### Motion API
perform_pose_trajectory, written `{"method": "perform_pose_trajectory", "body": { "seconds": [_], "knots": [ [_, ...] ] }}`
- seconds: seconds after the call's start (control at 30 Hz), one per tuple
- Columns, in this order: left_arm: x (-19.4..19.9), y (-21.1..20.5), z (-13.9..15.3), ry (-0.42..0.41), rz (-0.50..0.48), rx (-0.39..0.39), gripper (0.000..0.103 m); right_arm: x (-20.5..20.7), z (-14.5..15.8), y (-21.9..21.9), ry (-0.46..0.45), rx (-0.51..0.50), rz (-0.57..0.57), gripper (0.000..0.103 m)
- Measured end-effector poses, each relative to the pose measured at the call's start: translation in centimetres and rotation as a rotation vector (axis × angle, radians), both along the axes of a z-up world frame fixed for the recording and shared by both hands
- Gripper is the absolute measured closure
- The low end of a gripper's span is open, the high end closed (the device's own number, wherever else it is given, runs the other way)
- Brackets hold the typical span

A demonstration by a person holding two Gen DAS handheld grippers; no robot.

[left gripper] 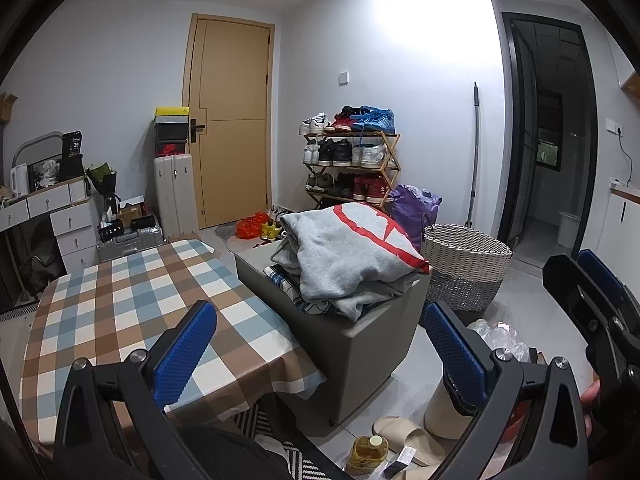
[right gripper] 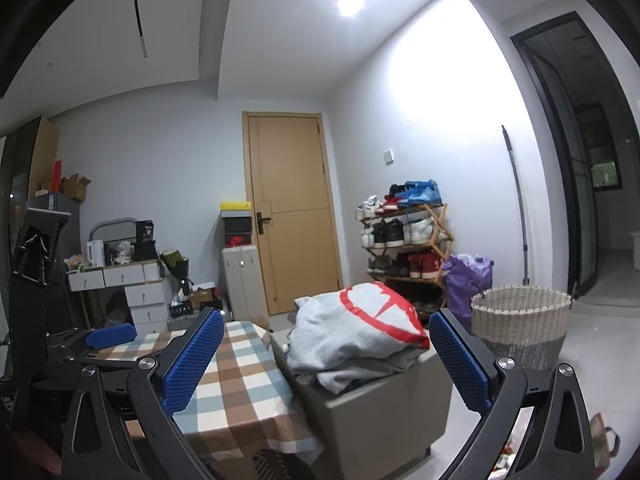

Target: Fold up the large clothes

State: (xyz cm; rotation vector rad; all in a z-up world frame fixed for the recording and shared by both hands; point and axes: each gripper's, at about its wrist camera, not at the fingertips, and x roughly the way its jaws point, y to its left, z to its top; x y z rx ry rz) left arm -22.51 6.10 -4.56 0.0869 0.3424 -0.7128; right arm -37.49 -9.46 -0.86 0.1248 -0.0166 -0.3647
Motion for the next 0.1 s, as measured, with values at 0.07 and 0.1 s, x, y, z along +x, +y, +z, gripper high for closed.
{"method": "perform_pose_trajectory", "body": {
  "seconds": [0.07, 0.1],
  "knots": [
    [0.08, -0.13, -0.02, 0.0, 0.001, 0.008, 0.001, 0.01, -0.02, 0.01, 0.0, 0.0, -0.002, 0.0],
    [0.03, -0.17, -0.06, 0.0, 0.006, 0.009, 0.001, 0.04, -0.02, 0.0, 0.002, 0.001, -0.001, 0.0]
  ]
}}
